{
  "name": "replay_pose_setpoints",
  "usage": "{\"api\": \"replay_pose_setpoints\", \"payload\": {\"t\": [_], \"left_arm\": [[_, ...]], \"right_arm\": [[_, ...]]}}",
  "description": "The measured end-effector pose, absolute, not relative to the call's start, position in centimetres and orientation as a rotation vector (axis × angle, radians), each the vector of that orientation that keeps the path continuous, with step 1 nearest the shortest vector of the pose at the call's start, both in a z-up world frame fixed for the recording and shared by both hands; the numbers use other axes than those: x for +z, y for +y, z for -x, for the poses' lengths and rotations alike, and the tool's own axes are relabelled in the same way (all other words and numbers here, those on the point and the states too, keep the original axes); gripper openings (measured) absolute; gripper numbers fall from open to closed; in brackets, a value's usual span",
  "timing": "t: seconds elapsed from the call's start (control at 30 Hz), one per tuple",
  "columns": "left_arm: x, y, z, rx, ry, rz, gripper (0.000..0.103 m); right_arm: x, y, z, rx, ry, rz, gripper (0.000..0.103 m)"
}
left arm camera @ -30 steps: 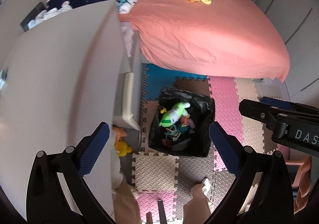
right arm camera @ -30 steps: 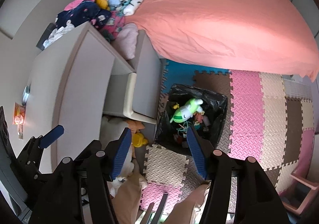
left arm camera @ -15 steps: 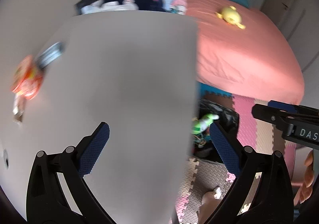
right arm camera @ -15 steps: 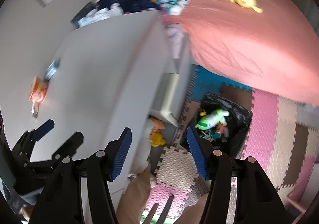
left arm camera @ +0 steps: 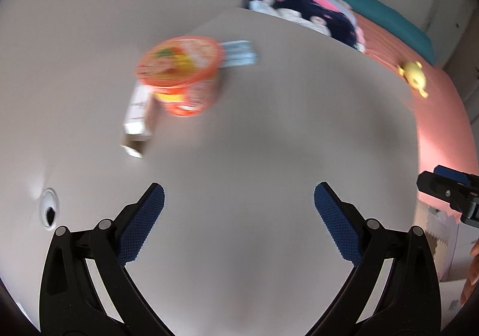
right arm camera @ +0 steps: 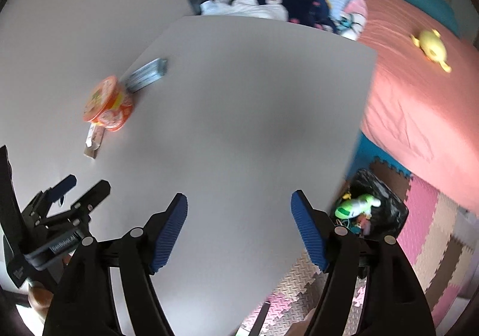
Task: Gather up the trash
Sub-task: 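Move both grippers back over the table items, then grasp the white box with the left gripper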
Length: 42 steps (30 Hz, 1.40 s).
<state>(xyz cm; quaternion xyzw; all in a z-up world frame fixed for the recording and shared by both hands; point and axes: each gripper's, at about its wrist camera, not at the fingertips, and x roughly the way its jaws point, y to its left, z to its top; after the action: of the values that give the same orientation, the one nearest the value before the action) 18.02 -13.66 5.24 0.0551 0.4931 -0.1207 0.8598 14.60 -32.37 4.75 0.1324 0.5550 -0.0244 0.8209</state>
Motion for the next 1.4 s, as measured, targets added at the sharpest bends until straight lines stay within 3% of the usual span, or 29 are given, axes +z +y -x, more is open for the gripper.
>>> {"api": "replay_pose_setpoints", "payload": {"t": [0.27,0.33,0.53,0.77,0.83,1.03,1.4], "left_arm": [[4.6,-8.0,-22.4,-0.166,1.034,-0.097,0.096],[4.1,-7.3,-23.4,-0.150,1.040,-0.108,0.091],[2.1,-5.8,-25.8,-0.166,1.074,-0.085,0.065],[1.1,-6.0,-27.8,-0.188,1.079,-0.084,0.062],[1.1,-6.0,-28.2,-0.198,1.072,-0.085,0.057],[0.4,-5.3,-29.0,-0.224,1.089,-0.067,0.030],[0.4,-2.4,-27.8,-0.192,1.070,-0.056,0.028]], "right_arm": [[4.0,-28.6,-19.2,0.006,1.215,-0.221,0.073],[4.0,-27.8,-20.4,0.032,1.218,-0.226,0.072],[4.5,-24.9,-24.0,0.094,1.210,-0.212,0.073],[3.9,-21.7,-26.6,0.144,1.225,-0.180,0.073],[3.7,-20.9,-27.2,0.159,1.230,-0.185,0.073],[3.4,-19.1,-28.9,0.224,1.237,-0.247,0.081],[3.0,-14.6,-32.3,0.179,1.234,-0.210,0.087]]}}
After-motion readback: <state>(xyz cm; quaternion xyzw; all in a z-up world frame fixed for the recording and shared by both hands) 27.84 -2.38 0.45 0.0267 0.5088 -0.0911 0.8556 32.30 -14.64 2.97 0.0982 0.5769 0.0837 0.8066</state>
